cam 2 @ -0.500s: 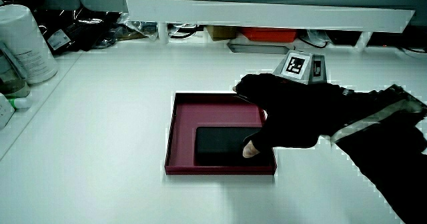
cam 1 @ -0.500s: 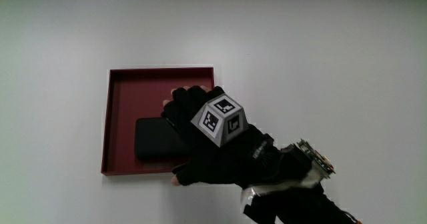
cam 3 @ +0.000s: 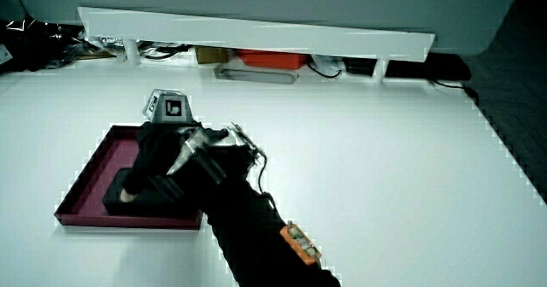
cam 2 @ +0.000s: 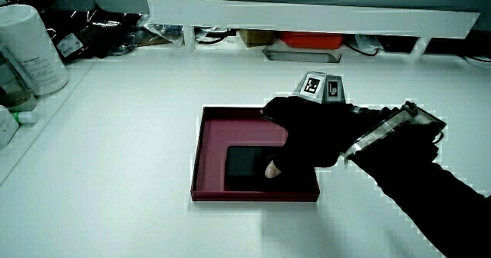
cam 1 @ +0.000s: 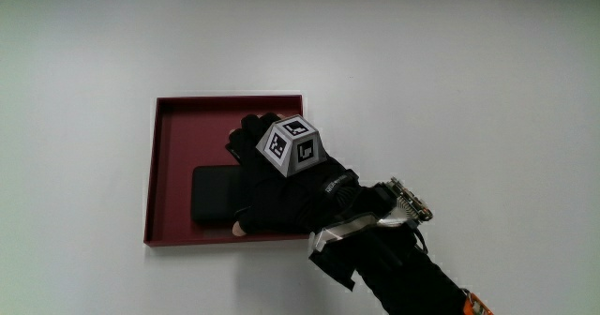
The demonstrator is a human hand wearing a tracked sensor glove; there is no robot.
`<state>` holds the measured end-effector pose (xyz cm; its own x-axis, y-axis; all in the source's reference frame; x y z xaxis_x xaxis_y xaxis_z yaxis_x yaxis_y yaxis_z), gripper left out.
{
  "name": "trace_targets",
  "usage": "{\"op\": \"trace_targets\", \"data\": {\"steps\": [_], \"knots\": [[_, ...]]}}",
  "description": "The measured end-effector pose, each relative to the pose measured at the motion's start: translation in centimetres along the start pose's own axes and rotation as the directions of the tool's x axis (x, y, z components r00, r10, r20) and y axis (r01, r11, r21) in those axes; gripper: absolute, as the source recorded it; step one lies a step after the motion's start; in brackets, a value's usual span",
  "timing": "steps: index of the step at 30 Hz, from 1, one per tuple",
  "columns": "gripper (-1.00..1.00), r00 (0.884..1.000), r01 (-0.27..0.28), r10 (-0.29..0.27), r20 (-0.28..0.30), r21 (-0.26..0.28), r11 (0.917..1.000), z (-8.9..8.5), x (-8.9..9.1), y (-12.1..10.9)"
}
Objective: Pick battery from plate
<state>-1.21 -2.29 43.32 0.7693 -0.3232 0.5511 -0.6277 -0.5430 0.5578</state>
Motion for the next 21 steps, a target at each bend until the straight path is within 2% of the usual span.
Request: {"op": "trace_targets", "data": {"steps": [3,5,6,8,11,14,15,18,21], "knots": [[0.0,1.0,0.019,-0.019,-0.01,-0.002,0.9998,-0.8,0.5,0.9],[0.0,0.999,0.026,-0.027,-0.021,-0.022,0.9994,-1.5,1.0,1.7],[0.0,0.999,0.039,-0.039,-0.015,-0.012,0.9992,-1.6,1.1,1.8],[0.0,0.998,0.049,-0.05,-0.027,-0.038,0.9981,-2.3,1.6,2.4],[0.0,0.997,0.064,-0.066,-0.029,-0.043,0.997,-3.1,2.1,3.0],[0.0,0.997,0.058,-0.061,-0.047,-0.059,0.9966,-3.7,2.4,3.4],[0.0,0.996,0.073,-0.075,-0.042,-0.053,0.9959,-4.0,2.5,3.5],[0.0,0.996,0.075,-0.079,-0.048,-0.077,0.9942,-4.6,2.8,3.9],[0.0,0.994,0.096,-0.099,-0.042,-0.069,0.993,-5.1,3.1,4.2]]}}
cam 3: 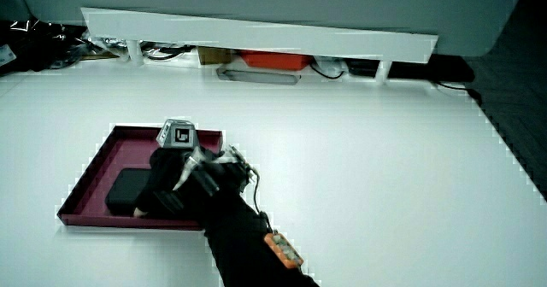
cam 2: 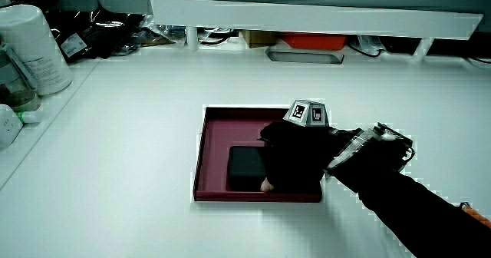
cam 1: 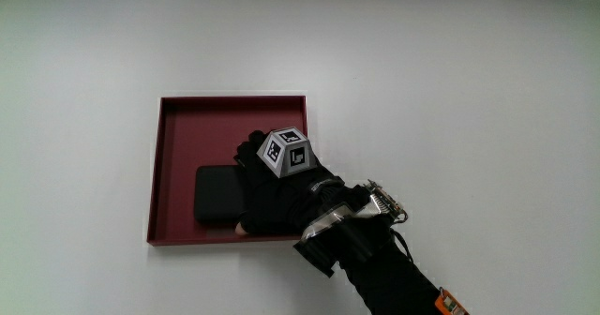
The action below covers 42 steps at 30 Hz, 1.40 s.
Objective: Pick battery from plate
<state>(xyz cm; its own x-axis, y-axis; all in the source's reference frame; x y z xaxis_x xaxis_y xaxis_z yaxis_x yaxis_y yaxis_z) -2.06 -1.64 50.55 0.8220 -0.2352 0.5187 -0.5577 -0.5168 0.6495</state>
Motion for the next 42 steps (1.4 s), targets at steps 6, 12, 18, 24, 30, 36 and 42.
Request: {"op": "trace_targets", "data": {"steps": [6,12,18,24,30,36,42], "knots": [[0.0,1.0,0.006,-0.006,0.001,-0.023,0.9997,-0.7,0.2,0.6],[0.0,1.0,0.017,-0.016,0.01,-0.037,0.9992,-1.2,0.1,0.8],[0.1,1.0,0.019,-0.019,0.006,-0.015,0.9997,-1.3,0.2,1.0],[0.4,1.0,-0.002,0.001,0.025,0.022,0.9997,-1.3,-0.4,0.7],[0.7,0.999,-0.022,0.018,0.052,0.075,0.9969,-1.0,-0.9,0.3],[1.0,0.998,-0.037,0.032,0.058,0.089,0.9953,-1.2,-0.6,0.3],[1.0,0.996,-0.058,0.049,0.072,0.121,0.9909,-1.0,-0.8,-0.4]]}}
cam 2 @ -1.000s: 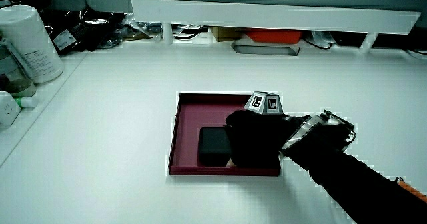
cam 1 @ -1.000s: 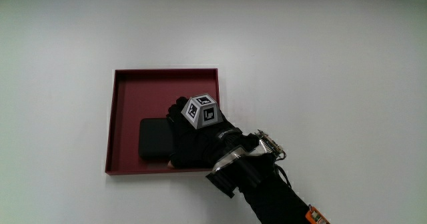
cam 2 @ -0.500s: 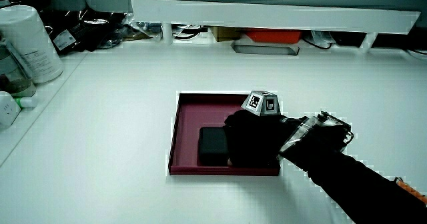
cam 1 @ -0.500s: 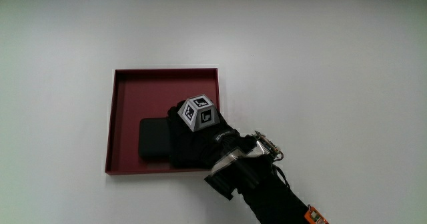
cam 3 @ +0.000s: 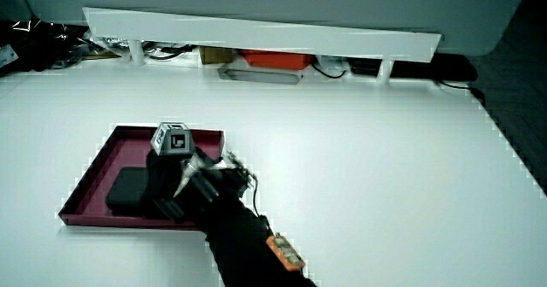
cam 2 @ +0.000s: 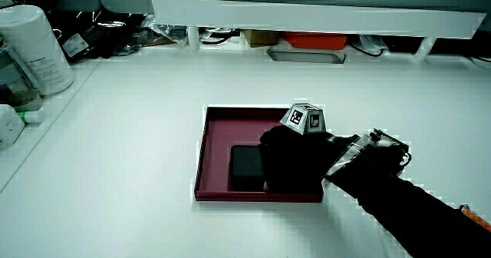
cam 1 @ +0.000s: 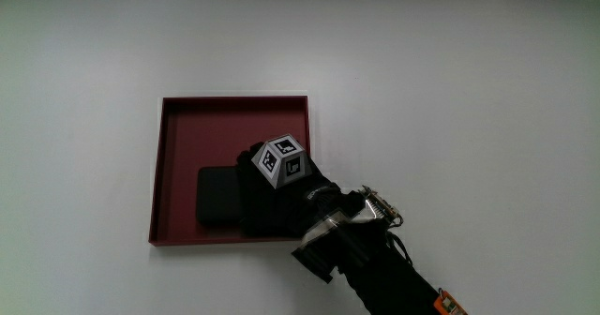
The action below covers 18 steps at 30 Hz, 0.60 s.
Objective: Pick battery from plate
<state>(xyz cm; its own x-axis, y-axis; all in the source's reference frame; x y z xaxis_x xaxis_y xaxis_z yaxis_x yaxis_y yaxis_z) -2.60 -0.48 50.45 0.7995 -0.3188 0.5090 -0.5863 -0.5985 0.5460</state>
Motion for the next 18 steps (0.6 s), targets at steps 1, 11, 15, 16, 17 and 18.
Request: {"op": "trace_targets", "data": {"steps": [1,11,15,16,17,18], "knots": [[1.0,1.0,-0.004,0.004,-0.005,0.008,1.0,0.2,0.0,-0.2],[1.0,0.999,-0.051,0.052,-0.014,0.064,0.9966,4.2,-0.4,-2.4],[1.0,0.997,-0.066,0.069,-0.027,0.101,0.9927,6.5,-0.2,-4.1],[1.0,0.997,-0.073,0.076,-0.03,0.094,0.9929,6.5,0.3,-4.1],[1.0,0.997,-0.068,0.071,-0.024,0.107,0.9919,7.0,0.4,-4.5],[1.0,0.998,-0.063,0.066,-0.015,0.121,0.9906,7.5,0.5,-5.0]]}}
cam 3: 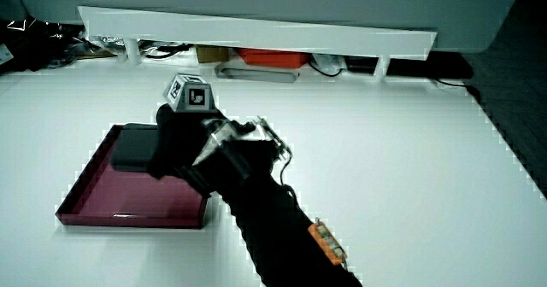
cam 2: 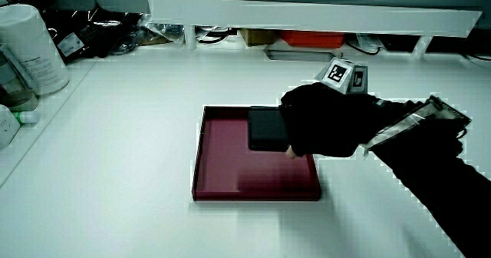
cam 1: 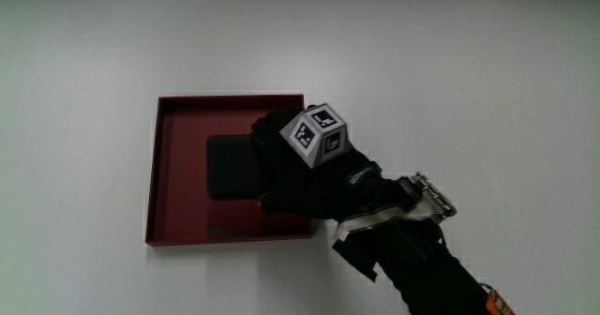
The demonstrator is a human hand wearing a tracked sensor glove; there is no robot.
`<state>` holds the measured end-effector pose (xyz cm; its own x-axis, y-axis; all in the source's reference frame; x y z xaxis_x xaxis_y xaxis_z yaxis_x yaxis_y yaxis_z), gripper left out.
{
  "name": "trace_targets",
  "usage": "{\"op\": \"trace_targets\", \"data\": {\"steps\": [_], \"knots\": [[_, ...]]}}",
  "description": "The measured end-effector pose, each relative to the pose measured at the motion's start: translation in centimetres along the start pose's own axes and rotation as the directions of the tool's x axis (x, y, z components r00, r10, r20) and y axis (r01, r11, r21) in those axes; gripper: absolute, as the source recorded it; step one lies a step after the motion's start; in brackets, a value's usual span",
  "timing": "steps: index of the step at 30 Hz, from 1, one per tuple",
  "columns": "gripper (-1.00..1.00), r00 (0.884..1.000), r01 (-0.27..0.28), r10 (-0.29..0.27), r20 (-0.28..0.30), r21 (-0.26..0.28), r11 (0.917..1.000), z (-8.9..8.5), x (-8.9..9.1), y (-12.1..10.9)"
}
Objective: Pick battery from plate
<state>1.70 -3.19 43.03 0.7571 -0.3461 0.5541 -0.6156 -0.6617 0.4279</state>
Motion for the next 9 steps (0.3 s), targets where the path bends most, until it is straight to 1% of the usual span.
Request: {"op": "trace_targets", "data": {"steps": [1,3,4,5,6,7,8,9], "knots": [[1.0,1.0,0.005,-0.004,-0.015,0.01,0.9999,0.5,0.2,-0.4],[1.0,1.0,0.014,-0.014,0.0,0.023,0.9996,1.2,0.7,-1.0],[1.0,1.0,0.007,-0.007,-0.009,0.021,0.9998,1.3,1.2,-1.1],[1.0,1.0,0.003,-0.002,-0.027,0.031,0.9995,1.9,1.3,-1.5],[1.0,1.0,0.023,-0.023,-0.002,0.051,0.9985,2.2,1.7,-1.7],[1.0,1.0,0.02,-0.019,-0.024,0.053,0.9984,2.7,1.9,-2.0],[1.0,0.999,0.029,-0.027,-0.037,0.06,0.9977,3.1,2.1,-2.3],[1.0,0.999,0.051,-0.051,-0.007,0.073,0.996,3.5,2.3,-2.7]]}}
